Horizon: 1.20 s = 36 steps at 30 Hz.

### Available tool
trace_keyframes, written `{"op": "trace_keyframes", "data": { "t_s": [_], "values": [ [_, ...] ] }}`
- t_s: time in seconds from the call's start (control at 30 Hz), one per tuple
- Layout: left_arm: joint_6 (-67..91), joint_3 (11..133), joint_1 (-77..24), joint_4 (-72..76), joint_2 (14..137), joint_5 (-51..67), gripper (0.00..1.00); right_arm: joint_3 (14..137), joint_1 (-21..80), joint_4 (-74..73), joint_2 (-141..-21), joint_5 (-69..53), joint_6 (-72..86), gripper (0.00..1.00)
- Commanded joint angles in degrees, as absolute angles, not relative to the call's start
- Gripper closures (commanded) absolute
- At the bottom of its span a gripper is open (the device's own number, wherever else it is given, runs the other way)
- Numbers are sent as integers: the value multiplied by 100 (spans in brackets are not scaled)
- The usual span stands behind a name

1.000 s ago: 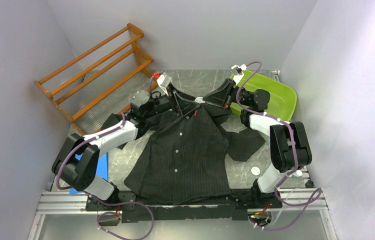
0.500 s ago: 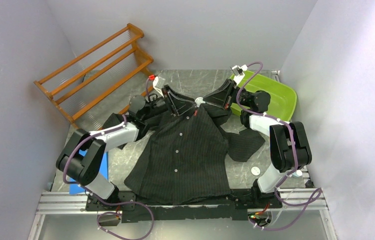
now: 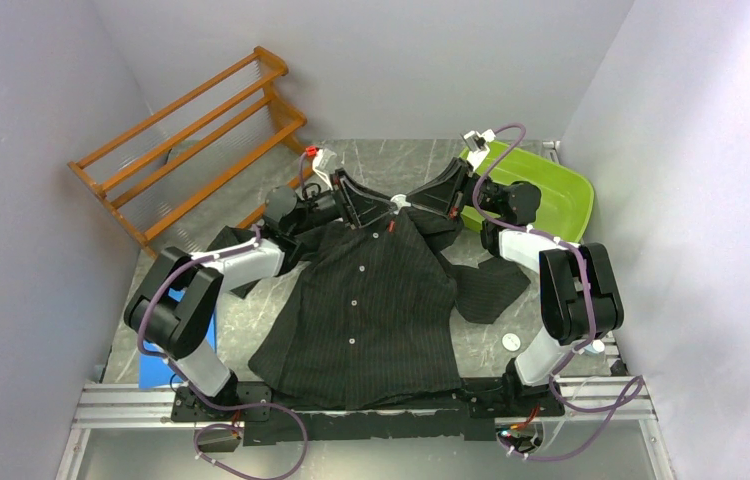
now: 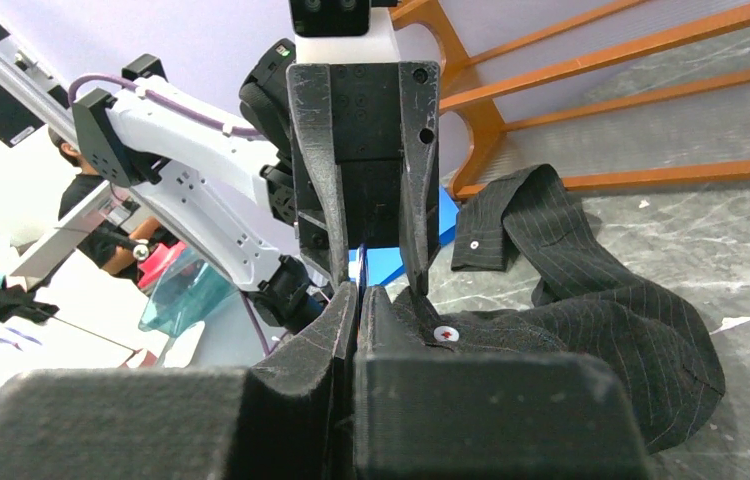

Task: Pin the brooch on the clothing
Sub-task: Pin the brooch to the clothes.

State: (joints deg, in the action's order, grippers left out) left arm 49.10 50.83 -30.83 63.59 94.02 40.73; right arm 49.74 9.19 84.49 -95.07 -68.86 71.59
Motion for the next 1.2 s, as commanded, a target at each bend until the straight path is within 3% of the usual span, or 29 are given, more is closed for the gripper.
{"op": "trace_keyframes", "data": {
  "t_s": [0.0, 0.13, 0.27, 0.5, 0.57, 0.8, 0.87, 0.97, 1.13, 1.17],
  "values": [
    [5011, 5306, -3097, 6560, 9468, 4247, 63, 4991, 905, 8806, -9396, -6675, 7121, 100],
    [5012, 5350, -3103, 6537, 9500, 4339, 69, 4997, 905, 8815, -9396, -6665, 7131, 100],
    [4919, 5366, -3127, 6374, 9488, 4326, 65, 5021, 905, 8842, -9418, -6661, 7165, 100],
    [4868, 5373, -3188, 6253, 9481, 4383, 66, 5012, 905, 8859, -9404, -6656, 7189, 100],
    [4861, 5347, -3203, 6297, 9466, 4358, 70, 5010, 905, 8868, -9405, -6662, 7193, 100],
    [5029, 5387, -3208, 6636, 9563, 4433, 97, 4964, 905, 8916, -9400, -6677, 7228, 100],
    [5073, 5392, -3206, 6697, 9579, 4434, 97, 4932, 894, 8810, -9349, -6642, 7141, 86],
    [5040, 5366, -3206, 6690, 9534, 4422, 97, 4804, 892, 8089, -9011, -6478, 6534, 55],
    [4806, 5359, -3208, 6336, 9376, 4466, 97, 4732, 888, 4302, -7574, -5665, 3838, 5],
    [4749, 5361, -3208, 6271, 9347, 4477, 97, 4760, 902, 3582, -7232, -5319, 3193, 1]
  ]
}}
